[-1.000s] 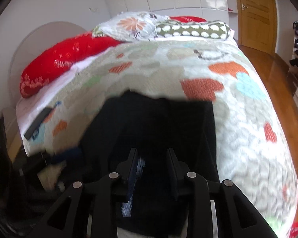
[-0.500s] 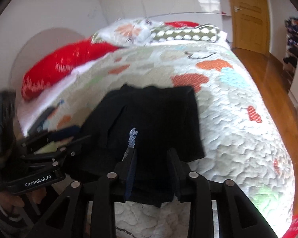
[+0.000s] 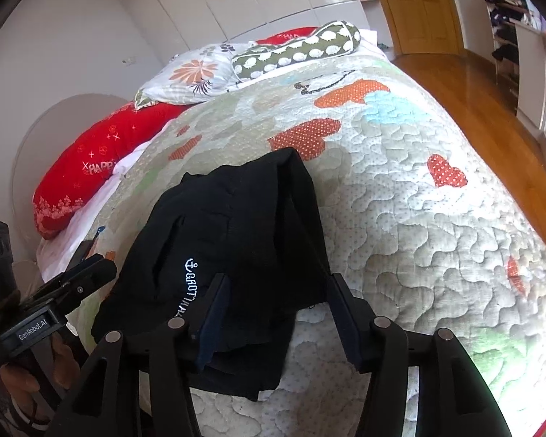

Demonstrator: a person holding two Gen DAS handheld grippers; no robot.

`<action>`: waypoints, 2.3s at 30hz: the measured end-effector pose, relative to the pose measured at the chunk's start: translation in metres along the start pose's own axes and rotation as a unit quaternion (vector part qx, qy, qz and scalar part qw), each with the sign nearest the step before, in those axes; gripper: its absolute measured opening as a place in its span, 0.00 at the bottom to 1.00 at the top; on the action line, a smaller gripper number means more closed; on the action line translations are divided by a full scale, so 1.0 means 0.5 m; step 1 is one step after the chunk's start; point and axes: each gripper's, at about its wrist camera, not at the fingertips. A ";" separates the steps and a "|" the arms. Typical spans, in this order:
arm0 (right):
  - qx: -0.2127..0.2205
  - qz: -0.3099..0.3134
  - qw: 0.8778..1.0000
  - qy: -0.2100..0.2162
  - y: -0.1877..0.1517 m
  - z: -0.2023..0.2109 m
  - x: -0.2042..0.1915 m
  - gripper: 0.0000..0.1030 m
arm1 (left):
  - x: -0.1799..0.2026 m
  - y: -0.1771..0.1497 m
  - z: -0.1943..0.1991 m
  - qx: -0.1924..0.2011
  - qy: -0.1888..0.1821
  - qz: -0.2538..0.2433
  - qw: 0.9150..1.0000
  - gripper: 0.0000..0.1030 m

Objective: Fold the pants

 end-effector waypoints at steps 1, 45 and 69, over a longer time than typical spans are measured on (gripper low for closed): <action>-0.001 -0.002 1.000 0.002 0.001 -0.003 0.003 0.62 | -0.002 -0.001 -0.002 -0.002 -0.002 0.003 1.000 0.69; 0.045 0.000 0.989 0.144 0.057 -0.045 -0.099 0.48 | -0.024 0.064 -0.016 0.000 -0.103 0.017 0.995 0.39; -0.076 0.026 0.991 0.106 0.019 -0.164 -0.174 0.55 | -0.248 0.065 -0.032 -0.024 -0.035 0.015 0.999 0.40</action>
Point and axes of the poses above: each gripper's, at about its wrist camera, not at the fingertips, and z roughly against the way its jaws point, x to its right, y to its top, and after that the axes turned 11 degrees about x, right-handed
